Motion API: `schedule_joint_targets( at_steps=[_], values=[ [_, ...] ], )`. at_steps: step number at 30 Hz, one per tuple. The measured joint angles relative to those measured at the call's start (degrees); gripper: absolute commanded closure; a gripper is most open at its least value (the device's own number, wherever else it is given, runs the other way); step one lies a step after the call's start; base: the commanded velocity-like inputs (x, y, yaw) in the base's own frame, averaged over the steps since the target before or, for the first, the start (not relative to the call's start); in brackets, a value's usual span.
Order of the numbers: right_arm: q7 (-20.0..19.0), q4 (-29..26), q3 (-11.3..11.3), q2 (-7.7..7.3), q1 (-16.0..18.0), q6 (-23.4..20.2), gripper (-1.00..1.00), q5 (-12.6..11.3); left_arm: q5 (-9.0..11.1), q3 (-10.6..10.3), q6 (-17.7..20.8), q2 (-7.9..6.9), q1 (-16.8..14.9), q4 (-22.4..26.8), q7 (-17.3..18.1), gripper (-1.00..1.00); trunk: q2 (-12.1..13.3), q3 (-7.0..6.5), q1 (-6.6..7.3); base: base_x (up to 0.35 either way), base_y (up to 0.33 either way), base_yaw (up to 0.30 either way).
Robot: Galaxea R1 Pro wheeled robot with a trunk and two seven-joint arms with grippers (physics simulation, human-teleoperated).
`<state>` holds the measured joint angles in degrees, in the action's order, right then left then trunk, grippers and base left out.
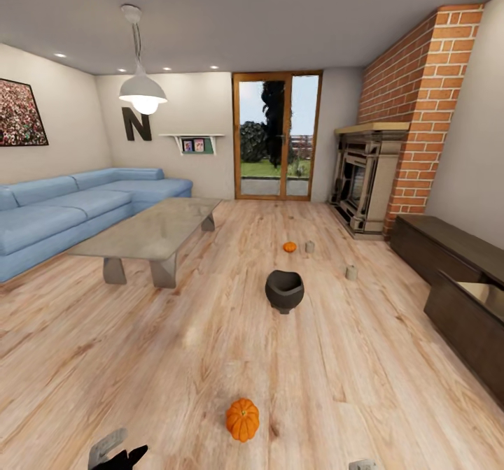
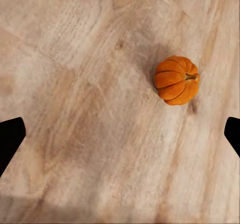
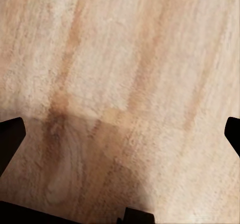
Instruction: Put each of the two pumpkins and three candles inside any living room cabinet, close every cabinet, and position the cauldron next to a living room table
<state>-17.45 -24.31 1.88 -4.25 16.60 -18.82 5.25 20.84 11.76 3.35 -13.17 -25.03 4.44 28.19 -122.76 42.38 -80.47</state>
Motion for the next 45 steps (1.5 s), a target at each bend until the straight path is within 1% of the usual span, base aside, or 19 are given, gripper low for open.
schedule_joint_targets(
  at_steps=[4,9,14,16,17,19,23,24,25,26,29,31,35,38,42,45],
  values=[
    [0.3,-0.1,-0.1,-0.13,0.0,0.0,-1.0,-0.1,-0.1,-0.3,0.0,-0.3,0.0,0.1,-0.1,-1.0,0.0,0.09,0.01,0.113,0.291,0.0],
    [0.3,-0.2,-1.0,-0.19,0.0,-0.1,-1.0,-0.1,-0.2,-0.6,0.0,-0.48,0.0,1.1,-0.1,-1.0,0.0,0.51,0.01,0.134,0.251,-0.042],
    [0.4,-0.3,-2.2,-0.22,0.1,-0.1,-1.0,-0.1,-0.2,-0.8,0.1,-0.53,0.0,2.0,-0.1,-1.0,0.0,0.86,-0.01,0.035,0.063,-0.088],
    [0.4,-0.3,-2.4,-0.22,0.1,-0.1,-1.0,-0.3,-0.9,-0.9,0.1,-0.67,0.0,2.2,-0.5,-1.0,0.0,0.89,-0.01,0.004,0.006,-0.012],
    [0.4,-0.3,-2.5,-0.22,0.1,-0.1,-1.0,-0.7,-1.0,-0.9,0.1,-0.72,0.0,2.2,-1.1,-1.0,0.0,0.89,-0.01,0.002,0.003,-0.006],
    [0.3,-0.4,-2.5,-0.22,0.1,0.0,-1.0,-2.2,-1.2,-0.9,0.1,-0.76,0.0,2.3,-2.3,-1.0,0.0,0.9,-0.01,0.001,0.002,-0.003],
    [0.3,-0.4,-2.5,-0.22,0.1,-0.1,-1.0,-4.3,-1.3,-0.9,0.1,-0.8,0.0,2.7,-3.0,-1.0,0.0,0.9,-0.01,0.0,0.001,-0.001],
    [0.4,-0.4,-2.5,-0.22,0.1,-0.2,-1.0,-4.7,-1.3,-0.8,0.2,-0.8,0.0,3.3,-3.1,-1.0,0.0,0.9,-0.01,0.0,0.0,0.0],
    [0.5,-0.3,-2.5,-0.22,0.2,-0.3,-1.0,-5.2,-1.4,-0.8,0.3,-0.76,0.0,5.0,-3.1,-1.0,0.0,0.92,-0.01,0.0,0.0,0.0],
    [2.3,0.0,-2.5,-0.18,0.5,-0.3,-1.0,-5.4,-1.6,-0.7,0.4,-0.77,0.0,6.6,-3.0,-1.0,0.0,0.99,-0.01,0.0,0.0,0.0],
    [4.0,0.1,-2.5,-0.05,1.0,-0.3,-1.0,-5.5,-1.8,-0.6,0.6,-0.79,0.0,7.9,-2.9,-1.0,0.0,1.24,-0.01,0.0,0.0,0.0],
    [4.3,0.1,-2.5,0.08,1.7,-0.3,-1.0,-5.6,-1.8,-0.6,1.0,-0.78,0.0,8.8,-2.8,-1.0,0.0,1.41,-0.01,0.0,0.0,0.0],
    [4.8,0.2,-2.5,0.72,3.9,-0.5,-1.0,-5.5,-1.8,-0.7,5.1,-0.72,0.0,12.9,-2.9,-1.0,0.0,1.77,-0.01,0.0,0.0,0.0],
    [4.9,0.3,-2.5,0.89,4.9,-0.7,-1.0,-5.5,-1.8,-0.8,7.1,-0.67,0.0,15.5,-2.9,-1.0,0.0,2.04,-0.01,0.0,0.0,0.0],
    [4.9,0.3,-2.5,1.14,6.3,-0.8,-1.0,-5.5,-1.8,-0.8,8.2,-0.58,0.0,18.7,-2.9,-1.0,0.0,2.41,-0.01,0.0,0.0,0.0],
    [4.9,0.4,-2.5,1.7,7.5,-0.9,-1.0,-5.6,-1.8,-0.7,8.7,-0.47,0.0,21.4,-3.0,-1.0,0.0,2.68,-0.01,0.0,0.0,0.0]
  ],
)
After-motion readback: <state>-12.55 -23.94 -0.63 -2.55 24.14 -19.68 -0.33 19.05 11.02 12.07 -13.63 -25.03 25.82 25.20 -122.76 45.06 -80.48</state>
